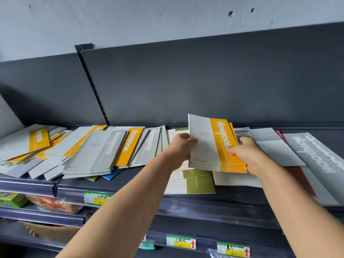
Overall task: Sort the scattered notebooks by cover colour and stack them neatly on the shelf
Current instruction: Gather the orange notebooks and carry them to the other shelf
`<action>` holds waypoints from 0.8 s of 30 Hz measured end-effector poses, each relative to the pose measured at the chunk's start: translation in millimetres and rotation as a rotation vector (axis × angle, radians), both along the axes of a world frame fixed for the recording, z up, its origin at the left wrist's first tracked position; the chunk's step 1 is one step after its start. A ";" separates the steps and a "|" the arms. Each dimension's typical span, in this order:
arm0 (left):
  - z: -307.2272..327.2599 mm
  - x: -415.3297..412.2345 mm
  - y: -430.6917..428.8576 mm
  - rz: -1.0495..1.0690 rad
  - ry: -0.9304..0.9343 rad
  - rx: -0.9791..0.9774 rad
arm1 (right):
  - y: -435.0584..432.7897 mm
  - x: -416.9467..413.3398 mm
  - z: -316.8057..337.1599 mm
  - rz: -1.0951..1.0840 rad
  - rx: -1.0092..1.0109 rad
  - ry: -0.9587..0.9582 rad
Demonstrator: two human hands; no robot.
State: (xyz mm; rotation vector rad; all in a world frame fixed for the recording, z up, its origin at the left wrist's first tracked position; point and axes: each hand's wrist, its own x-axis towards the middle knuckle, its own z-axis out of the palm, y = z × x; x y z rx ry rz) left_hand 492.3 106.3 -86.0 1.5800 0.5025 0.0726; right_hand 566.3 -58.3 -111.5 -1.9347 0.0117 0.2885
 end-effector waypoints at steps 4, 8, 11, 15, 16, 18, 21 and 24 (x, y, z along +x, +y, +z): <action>-4.1 8.7 21.7 0.228 0.171 0.438 | -13.0 6.6 -9.7 -0.085 -0.232 -0.156; -8.1 9.3 26.4 0.226 0.287 0.670 | -19.9 10.4 -15.6 -0.034 -0.484 -0.252; -10.0 15.5 19.8 0.184 0.285 0.672 | -21.2 7.4 -13.7 -0.006 -0.532 -0.261; -11.0 18.9 11.9 0.096 0.293 0.496 | -16.5 4.7 -14.1 0.056 -0.561 -0.279; -12.2 19.7 10.0 0.072 0.288 0.451 | -14.9 4.0 -13.6 0.064 -0.568 -0.281; -16.2 22.0 10.0 0.063 0.260 0.442 | -11.2 3.4 -14.4 0.055 -0.551 -0.284; -13.7 19.4 26.0 0.175 0.161 0.565 | 4.5 0.9 -13.1 0.016 -0.384 -0.301; -2.9 5.9 60.6 0.313 0.123 0.639 | 40.7 -8.1 -2.8 0.041 -0.178 -0.346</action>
